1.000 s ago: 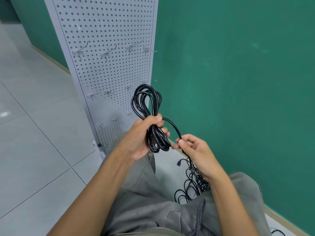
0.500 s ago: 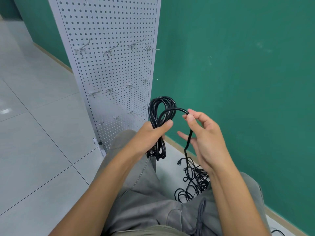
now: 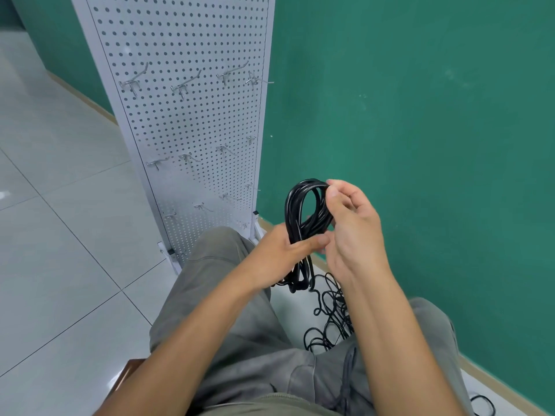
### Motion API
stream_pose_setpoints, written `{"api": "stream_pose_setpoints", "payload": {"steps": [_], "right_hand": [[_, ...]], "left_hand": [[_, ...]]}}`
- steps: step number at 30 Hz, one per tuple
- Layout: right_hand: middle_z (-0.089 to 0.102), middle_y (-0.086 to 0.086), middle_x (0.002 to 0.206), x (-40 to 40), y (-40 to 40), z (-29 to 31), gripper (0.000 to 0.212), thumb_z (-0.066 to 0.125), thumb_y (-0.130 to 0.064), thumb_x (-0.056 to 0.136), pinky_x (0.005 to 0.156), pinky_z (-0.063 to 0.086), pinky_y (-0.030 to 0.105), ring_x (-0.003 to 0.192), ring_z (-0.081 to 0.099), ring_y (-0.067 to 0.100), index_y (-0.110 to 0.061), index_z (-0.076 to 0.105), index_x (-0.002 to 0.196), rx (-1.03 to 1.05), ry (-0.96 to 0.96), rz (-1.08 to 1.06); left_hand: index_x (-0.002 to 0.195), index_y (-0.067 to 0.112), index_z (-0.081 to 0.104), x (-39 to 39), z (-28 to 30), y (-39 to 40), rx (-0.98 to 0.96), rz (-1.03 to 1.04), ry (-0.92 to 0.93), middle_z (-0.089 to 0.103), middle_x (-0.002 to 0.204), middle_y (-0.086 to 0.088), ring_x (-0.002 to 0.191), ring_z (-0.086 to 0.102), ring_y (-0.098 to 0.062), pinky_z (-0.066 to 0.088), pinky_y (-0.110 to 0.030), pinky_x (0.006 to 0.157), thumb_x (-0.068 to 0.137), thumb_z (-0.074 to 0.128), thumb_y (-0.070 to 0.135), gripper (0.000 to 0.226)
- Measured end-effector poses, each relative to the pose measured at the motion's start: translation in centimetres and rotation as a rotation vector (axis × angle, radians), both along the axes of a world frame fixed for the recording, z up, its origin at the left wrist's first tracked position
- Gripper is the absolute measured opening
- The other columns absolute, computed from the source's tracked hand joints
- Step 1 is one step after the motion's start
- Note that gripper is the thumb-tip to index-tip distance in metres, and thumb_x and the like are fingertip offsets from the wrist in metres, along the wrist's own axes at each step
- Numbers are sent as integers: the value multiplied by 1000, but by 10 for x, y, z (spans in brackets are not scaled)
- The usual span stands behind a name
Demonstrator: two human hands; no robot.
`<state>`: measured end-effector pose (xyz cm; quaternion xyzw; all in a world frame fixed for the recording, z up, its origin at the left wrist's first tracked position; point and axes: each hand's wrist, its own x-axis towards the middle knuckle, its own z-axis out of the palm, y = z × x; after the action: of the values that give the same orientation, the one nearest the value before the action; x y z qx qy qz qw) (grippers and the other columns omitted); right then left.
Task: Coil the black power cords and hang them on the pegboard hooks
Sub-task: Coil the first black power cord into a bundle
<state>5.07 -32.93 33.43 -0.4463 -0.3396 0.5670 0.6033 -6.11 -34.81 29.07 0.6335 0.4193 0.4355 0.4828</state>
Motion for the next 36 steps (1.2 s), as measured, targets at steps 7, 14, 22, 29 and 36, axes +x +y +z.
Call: {"api": "stream_pose_setpoints", "payload": {"steps": [7, 14, 22, 29, 36], "right_hand": [[66, 14, 115, 12, 6, -5, 23, 68, -10, 96, 94, 54, 53, 89, 66, 25, -16, 56, 115, -20, 29, 128], [66, 13, 98, 18, -1, -32, 62, 45, -57, 100, 78, 46, 47, 78, 60, 25, -5, 55, 131, -6, -208, 455], [69, -20, 123, 16, -10, -70, 72, 18, -82, 90, 103, 36, 25, 128, 53, 0, -41, 69, 118, -201, -744, 677], [77, -5, 91, 16, -11, -72, 20, 56, -29, 103, 66, 45, 11, 84, 65, 1, -11, 66, 105, -112, -840, 558], [45, 8, 68, 12, -18, -51, 23, 59, -22, 100, 60, 33, 27, 63, 40, 11, -4, 69, 90, 69, -927, 571]], "left_hand": [[87, 13, 72, -9, -6, 0, -167, -39, -97, 62, 62, -3, 62, 62, -19, 59, -54, 80, 97, 71, 31, 21], [78, 12, 63, -12, -3, 3, -260, 118, -395, 53, 60, -6, 54, 54, -20, 57, -43, 75, 103, 61, 23, 28], [80, 11, 58, -45, 12, 16, -329, 452, -804, 57, 63, -2, 63, 65, -17, 62, -36, 87, 103, 60, 31, 31], [79, 14, 55, -60, 3, 25, -347, 675, -1116, 57, 62, 1, 65, 68, -16, 60, -28, 71, 103, 60, 37, 33], [71, 15, 56, -54, 2, 25, -292, 896, -972, 65, 57, 3, 61, 66, -13, 57, -31, 68, 105, 55, 39, 42]]}}
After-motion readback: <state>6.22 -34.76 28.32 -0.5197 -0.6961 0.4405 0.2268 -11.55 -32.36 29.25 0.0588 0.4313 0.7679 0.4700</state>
